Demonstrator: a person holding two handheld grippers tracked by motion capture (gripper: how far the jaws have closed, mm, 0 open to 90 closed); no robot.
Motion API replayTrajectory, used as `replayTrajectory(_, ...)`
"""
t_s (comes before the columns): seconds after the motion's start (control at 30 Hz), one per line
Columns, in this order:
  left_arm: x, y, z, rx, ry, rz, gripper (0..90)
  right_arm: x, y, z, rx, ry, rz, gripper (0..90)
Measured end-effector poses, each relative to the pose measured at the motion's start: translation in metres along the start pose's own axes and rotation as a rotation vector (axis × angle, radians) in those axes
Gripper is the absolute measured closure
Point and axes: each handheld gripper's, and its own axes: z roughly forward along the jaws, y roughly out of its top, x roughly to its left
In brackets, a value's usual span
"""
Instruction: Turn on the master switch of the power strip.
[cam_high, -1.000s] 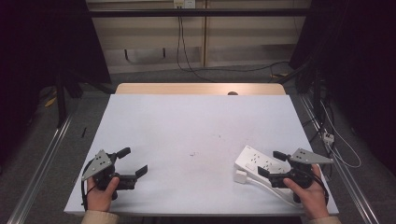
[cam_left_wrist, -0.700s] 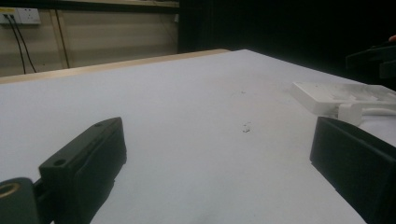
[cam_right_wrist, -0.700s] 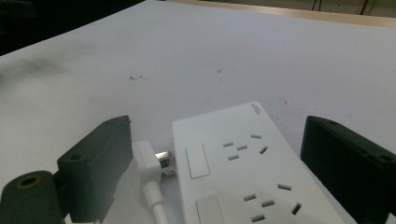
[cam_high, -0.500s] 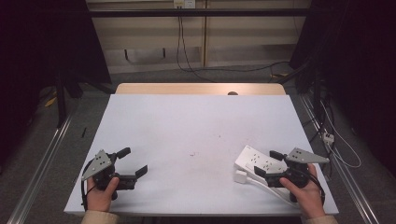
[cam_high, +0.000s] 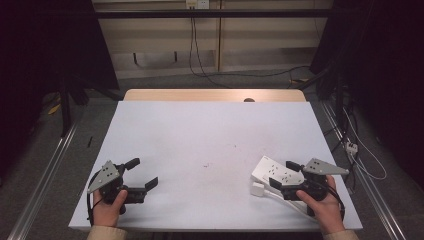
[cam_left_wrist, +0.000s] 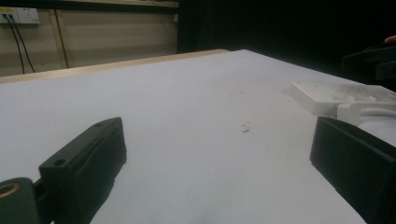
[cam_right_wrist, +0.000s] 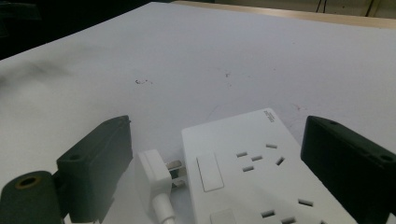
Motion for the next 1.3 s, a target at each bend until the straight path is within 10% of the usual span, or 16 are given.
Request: replayTrajectory(1.3, -0.001, -0.001, 0.003, 0.018, -0.009, 0.004, 3.4, 0.008, -0.005, 0.016, -0.003, -0.014, -0.008, 7.9)
